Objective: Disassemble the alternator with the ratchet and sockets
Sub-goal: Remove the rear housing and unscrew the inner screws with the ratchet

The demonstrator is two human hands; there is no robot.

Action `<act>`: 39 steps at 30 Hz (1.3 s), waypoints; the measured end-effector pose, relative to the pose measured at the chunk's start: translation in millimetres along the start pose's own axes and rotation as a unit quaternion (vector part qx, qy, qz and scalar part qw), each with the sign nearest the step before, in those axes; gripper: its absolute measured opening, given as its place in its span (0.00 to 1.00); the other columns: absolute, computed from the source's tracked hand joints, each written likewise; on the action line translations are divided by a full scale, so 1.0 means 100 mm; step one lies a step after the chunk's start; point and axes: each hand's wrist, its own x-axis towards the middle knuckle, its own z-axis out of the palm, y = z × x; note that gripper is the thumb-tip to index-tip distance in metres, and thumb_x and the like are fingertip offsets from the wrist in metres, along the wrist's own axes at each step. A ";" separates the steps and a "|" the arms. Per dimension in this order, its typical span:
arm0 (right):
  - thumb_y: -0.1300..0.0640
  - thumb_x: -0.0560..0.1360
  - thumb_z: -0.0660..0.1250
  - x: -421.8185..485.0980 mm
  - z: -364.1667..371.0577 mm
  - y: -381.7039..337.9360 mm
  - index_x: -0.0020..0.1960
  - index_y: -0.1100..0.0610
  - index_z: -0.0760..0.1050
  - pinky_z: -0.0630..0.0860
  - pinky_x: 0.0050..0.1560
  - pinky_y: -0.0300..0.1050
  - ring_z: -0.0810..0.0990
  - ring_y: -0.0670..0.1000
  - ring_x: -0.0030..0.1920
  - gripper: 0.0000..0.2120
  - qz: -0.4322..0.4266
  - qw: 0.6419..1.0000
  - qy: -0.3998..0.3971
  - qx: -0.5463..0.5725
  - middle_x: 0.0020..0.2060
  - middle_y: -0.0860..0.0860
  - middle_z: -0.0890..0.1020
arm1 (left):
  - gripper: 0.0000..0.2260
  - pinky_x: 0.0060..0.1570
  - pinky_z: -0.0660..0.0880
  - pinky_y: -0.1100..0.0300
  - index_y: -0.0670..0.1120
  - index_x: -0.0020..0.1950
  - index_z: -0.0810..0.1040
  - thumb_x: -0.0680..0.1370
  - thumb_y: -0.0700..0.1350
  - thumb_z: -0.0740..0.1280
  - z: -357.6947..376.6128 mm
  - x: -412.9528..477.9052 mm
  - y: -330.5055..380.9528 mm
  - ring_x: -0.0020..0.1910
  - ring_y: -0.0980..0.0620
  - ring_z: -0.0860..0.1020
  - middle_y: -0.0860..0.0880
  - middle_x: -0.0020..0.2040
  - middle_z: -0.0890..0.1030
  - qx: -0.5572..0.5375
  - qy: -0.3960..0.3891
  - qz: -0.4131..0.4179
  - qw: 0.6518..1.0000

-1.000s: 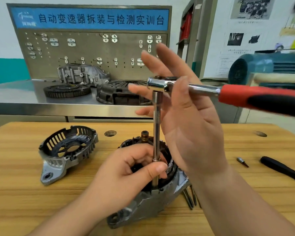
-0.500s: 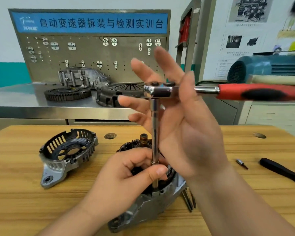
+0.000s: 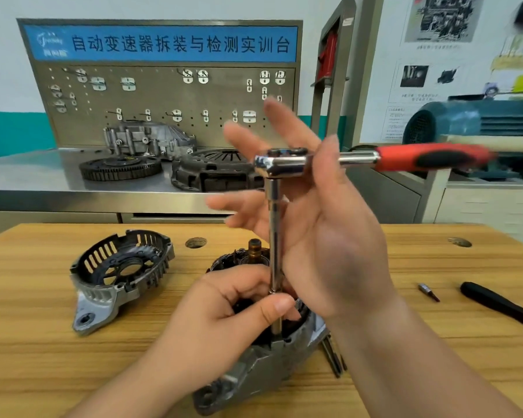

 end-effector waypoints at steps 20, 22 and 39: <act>0.43 0.74 0.59 0.00 -0.04 -0.01 0.63 0.48 0.74 0.79 0.43 0.42 0.83 0.53 0.47 0.20 -0.023 0.999 0.009 -0.041 0.56 0.52 0.83 | 0.12 0.45 0.77 0.65 0.47 0.46 0.83 0.72 0.53 0.66 -0.01 -0.02 0.03 0.43 0.56 0.83 0.53 0.40 0.85 0.019 0.000 0.000 1.000; 0.50 0.78 0.62 -0.02 -0.02 -0.03 0.62 0.46 0.74 0.78 0.45 0.44 0.81 0.58 0.55 0.13 -0.075 0.994 0.006 -0.084 0.62 0.51 0.79 | 0.11 0.43 0.77 0.68 0.47 0.44 0.83 0.70 0.53 0.69 0.00 -0.02 0.02 0.41 0.57 0.83 0.53 0.39 0.85 0.026 0.016 -0.007 1.000; 0.53 0.80 0.60 0.00 -0.04 -0.05 0.64 0.51 0.73 0.78 0.48 0.44 0.81 0.55 0.55 0.14 -0.061 0.997 0.011 -0.038 0.62 0.51 0.79 | 0.12 0.44 0.78 0.64 0.50 0.44 0.82 0.69 0.56 0.67 0.02 -0.01 0.01 0.40 0.54 0.83 0.49 0.38 0.85 0.017 0.031 -0.002 0.999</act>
